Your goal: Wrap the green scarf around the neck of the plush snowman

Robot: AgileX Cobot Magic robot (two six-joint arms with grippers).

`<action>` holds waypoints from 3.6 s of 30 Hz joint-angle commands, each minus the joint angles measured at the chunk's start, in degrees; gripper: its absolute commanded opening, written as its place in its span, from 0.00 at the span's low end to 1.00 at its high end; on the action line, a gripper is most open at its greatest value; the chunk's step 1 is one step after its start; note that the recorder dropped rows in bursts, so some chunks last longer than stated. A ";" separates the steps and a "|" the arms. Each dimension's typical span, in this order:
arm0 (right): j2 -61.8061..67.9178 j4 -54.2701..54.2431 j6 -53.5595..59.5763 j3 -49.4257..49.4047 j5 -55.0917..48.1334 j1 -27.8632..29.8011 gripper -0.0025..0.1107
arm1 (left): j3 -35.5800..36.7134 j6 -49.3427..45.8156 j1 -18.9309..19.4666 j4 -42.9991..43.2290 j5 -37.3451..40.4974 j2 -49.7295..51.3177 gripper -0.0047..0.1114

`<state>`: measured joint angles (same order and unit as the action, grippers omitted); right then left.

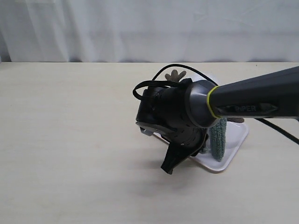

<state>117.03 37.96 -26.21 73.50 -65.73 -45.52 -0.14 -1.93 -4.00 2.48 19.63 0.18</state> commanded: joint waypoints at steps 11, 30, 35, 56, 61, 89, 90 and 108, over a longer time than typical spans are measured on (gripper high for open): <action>-5.40 -5.51 1.59 -0.37 -2.09 0.07 0.41 | 0.14 -0.22 -0.40 -0.17 -0.67 -0.18 0.04; -31.31 5.19 -27.74 -26.07 17.73 1.06 0.46 | 0.14 -0.22 -0.40 -0.17 -0.67 -0.18 0.04; -30.77 4.89 -31.22 -32.57 35.73 9.89 0.56 | 0.14 -0.22 -0.40 -0.17 -0.67 -0.18 0.04; -20.41 11.21 -29.31 -33.45 48.23 19.02 0.53 | 0.14 -0.22 -0.40 -0.17 -0.67 -0.18 0.04; -20.41 19.91 -37.99 -33.71 46.42 19.02 0.53 | 0.14 -0.22 -0.40 -0.17 -0.67 -0.18 0.04; -14.74 25.60 -40.64 -33.69 52.10 18.78 0.06 | 0.14 -0.22 -0.40 -0.17 -0.67 -0.18 0.04; -14.74 25.28 -40.64 -33.69 52.87 18.78 0.06 | 0.14 -0.22 -0.40 -0.17 -0.67 -0.18 0.04; -23.01 17.74 -40.91 -36.73 67.23 18.78 0.06 | 0.14 -0.22 -0.40 -0.17 -0.67 -0.18 0.04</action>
<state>95.27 56.54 -66.80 37.96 -2.89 -26.75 -0.14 -1.93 -4.00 2.48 19.63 0.18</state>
